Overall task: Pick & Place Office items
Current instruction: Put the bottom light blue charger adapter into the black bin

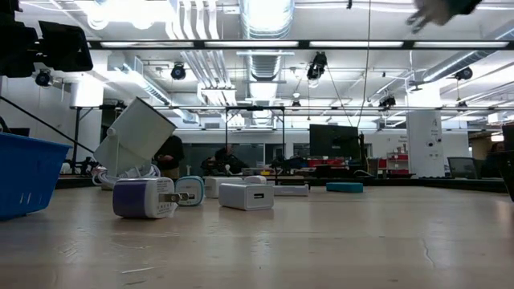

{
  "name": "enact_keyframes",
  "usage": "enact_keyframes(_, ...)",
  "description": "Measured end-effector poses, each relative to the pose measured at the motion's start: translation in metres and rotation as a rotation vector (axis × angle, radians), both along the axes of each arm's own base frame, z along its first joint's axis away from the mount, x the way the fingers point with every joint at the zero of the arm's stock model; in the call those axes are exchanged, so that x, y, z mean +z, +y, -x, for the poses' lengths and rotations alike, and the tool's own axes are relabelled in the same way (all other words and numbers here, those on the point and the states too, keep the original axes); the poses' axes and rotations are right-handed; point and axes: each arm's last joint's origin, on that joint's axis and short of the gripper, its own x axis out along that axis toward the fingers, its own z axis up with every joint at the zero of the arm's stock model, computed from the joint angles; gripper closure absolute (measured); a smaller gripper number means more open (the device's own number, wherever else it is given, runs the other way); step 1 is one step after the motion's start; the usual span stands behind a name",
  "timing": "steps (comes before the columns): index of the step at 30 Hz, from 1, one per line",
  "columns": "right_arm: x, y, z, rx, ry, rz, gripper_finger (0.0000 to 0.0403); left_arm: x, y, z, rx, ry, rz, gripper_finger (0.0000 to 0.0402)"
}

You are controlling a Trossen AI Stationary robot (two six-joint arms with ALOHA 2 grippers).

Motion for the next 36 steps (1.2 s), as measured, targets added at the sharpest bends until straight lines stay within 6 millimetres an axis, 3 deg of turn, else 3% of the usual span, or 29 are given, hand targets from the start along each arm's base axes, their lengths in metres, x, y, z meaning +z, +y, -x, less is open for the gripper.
enact_keyframes(11,0.006,-0.009,0.023,-0.169,0.223,-0.158,0.0266,0.0,0.0,0.0,0.001,0.0,0.0,0.0168)
enact_keyframes(20,0.001,-0.007,0.038,-0.306,0.338,-0.162,0.0266,0.0,0.0,0.0,0.0,0.0,0.0,0.0168)
enact_keyframes(28,-0.027,-0.002,0.053,-0.369,0.384,-0.112,0.0266,0.0,0.0,0.0,0.001,0.0,0.0,0.0168)
enact_keyframes(36,-0.059,0.0,0.055,-0.352,0.373,-0.144,0.0266,0.0,0.0,0.0,0.0,0.0,0.0,0.0168)
